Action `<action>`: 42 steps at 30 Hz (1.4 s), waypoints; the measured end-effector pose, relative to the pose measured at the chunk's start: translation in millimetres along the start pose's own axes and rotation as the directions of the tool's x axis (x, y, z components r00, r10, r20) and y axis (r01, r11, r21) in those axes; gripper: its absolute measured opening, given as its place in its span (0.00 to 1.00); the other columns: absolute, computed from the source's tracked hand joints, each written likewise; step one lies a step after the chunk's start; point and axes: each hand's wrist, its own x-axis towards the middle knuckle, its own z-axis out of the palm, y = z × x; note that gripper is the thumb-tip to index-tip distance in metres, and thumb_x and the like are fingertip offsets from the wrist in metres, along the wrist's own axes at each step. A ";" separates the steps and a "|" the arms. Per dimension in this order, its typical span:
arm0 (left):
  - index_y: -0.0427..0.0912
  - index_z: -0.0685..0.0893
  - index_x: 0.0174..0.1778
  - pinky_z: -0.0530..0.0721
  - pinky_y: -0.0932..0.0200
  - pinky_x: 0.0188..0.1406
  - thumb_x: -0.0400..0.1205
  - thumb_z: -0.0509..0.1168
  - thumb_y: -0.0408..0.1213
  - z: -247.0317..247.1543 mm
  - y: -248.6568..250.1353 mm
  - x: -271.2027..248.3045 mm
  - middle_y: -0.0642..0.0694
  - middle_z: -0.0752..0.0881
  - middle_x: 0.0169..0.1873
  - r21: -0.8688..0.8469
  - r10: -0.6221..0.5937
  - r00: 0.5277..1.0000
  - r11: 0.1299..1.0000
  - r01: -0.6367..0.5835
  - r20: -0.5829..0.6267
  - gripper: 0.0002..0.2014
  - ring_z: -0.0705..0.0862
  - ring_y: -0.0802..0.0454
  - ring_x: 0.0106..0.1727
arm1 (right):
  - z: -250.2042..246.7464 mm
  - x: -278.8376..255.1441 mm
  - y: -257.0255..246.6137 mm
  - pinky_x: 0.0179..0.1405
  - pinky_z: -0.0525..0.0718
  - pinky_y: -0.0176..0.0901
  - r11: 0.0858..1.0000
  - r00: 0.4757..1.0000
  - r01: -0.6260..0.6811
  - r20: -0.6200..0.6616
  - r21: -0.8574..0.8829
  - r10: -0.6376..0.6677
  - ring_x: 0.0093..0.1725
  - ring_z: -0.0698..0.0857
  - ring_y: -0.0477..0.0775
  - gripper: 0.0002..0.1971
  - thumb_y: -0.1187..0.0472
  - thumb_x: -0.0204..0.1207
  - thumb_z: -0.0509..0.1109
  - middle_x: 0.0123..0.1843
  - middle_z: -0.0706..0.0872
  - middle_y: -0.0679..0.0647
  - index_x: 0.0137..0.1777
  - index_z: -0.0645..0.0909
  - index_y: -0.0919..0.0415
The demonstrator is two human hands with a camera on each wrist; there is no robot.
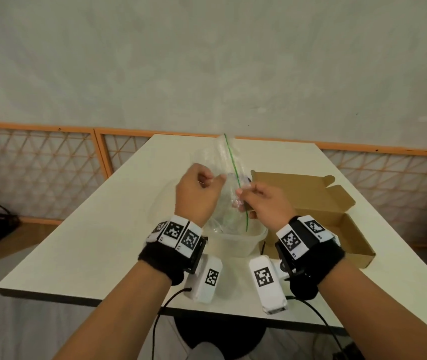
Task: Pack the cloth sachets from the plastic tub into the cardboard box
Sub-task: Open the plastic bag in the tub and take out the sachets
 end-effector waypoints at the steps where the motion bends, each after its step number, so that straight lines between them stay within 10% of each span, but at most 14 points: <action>1: 0.46 0.76 0.33 0.79 0.57 0.38 0.74 0.74 0.43 2.8 5.6 -1.9 0.48 0.80 0.31 -0.061 -0.050 0.992 0.997 0.057 0.112 0.12 0.79 0.54 0.32 | 1.0 -1.5 -3.5 0.32 0.80 0.32 1.000 1.000 0.001 0.026 0.015 -0.001 0.31 0.84 0.41 0.06 0.62 0.80 0.64 0.37 0.87 0.53 0.47 0.82 0.62; 5: 0.41 0.80 0.32 0.88 0.53 0.41 0.73 0.76 0.40 11.8 12.3 -1.5 0.35 0.85 0.34 -0.175 -0.151 0.960 0.965 0.194 0.236 0.12 0.84 0.48 0.32 | -1.0 -4.4 -12.5 0.31 0.83 0.31 0.998 0.998 0.027 0.063 0.054 -0.030 0.34 0.85 0.46 0.10 0.67 0.80 0.62 0.36 0.86 0.54 0.40 0.83 0.59; 12: 0.38 0.86 0.40 0.89 0.58 0.44 0.75 0.75 0.36 11.6 8.8 -7.7 0.45 0.88 0.34 -0.265 -0.219 0.923 0.914 0.308 0.316 0.06 0.89 0.55 0.38 | -5.4 2.6 -11.7 0.25 0.74 0.24 0.996 0.998 0.057 -0.007 -0.062 -0.058 0.30 0.77 0.44 0.03 0.70 0.72 0.71 0.31 0.81 0.53 0.38 0.83 0.64; 18: 0.37 0.88 0.47 0.87 0.65 0.41 0.78 0.71 0.34 3.3 -0.1 -8.0 0.44 0.91 0.41 -0.469 -0.352 0.839 0.708 0.528 0.414 0.06 0.89 0.53 0.41 | -4.7 3.4 -11.6 0.36 0.75 0.39 0.989 0.999 -0.021 0.038 0.150 0.015 0.33 0.76 0.51 0.05 0.66 0.71 0.74 0.32 0.82 0.58 0.34 0.86 0.59; 26: 0.39 0.86 0.45 0.87 0.60 0.49 0.81 0.66 0.32 -3.0 -9.1 -6.2 0.47 0.89 0.36 -0.617 -0.364 0.810 0.526 0.586 0.460 0.04 0.88 0.54 0.39 | -10.6 14.3 -10.2 0.30 0.84 0.34 0.963 0.993 -0.103 -0.032 0.250 0.114 0.27 0.79 0.47 0.07 0.68 0.76 0.69 0.31 0.82 0.55 0.36 0.82 0.62; 37: 0.39 0.76 0.37 0.89 0.54 0.41 0.85 0.52 0.30 -21.4 -14.9 -1.4 0.47 0.79 0.25 -0.731 -0.379 0.748 0.222 0.645 0.545 0.12 0.83 0.53 0.30 | -38.0 22.5 -7.7 0.30 0.90 0.49 0.619 0.926 -0.341 0.140 0.708 0.350 0.34 0.90 0.58 0.08 0.64 0.84 0.57 0.37 0.89 0.61 0.49 0.76 0.66; 39: 0.41 0.75 0.36 0.87 0.57 0.32 0.81 0.53 0.29 -20.6 -7.1 -5.0 0.48 0.78 0.22 -0.701 -0.352 0.763 0.312 0.642 0.542 0.09 0.79 0.52 0.24 | -36.0 25.2 -10.8 0.31 0.89 0.48 0.557 0.921 -0.360 0.190 0.749 0.339 0.32 0.90 0.57 0.09 0.63 0.85 0.54 0.41 0.89 0.63 0.57 0.75 0.65; 42: 0.49 0.73 0.44 0.81 0.62 0.27 0.75 0.66 0.29 -11.4 3.9 -6.9 0.54 0.77 0.21 -0.495 -0.280 0.849 0.713 0.497 0.449 0.11 0.74 0.56 0.22 | -28.6 27.7 -15.2 0.28 0.85 0.38 0.604 0.901 -0.421 0.235 0.677 0.364 0.25 0.85 0.48 0.12 0.58 0.86 0.54 0.38 0.85 0.55 0.51 0.77 0.62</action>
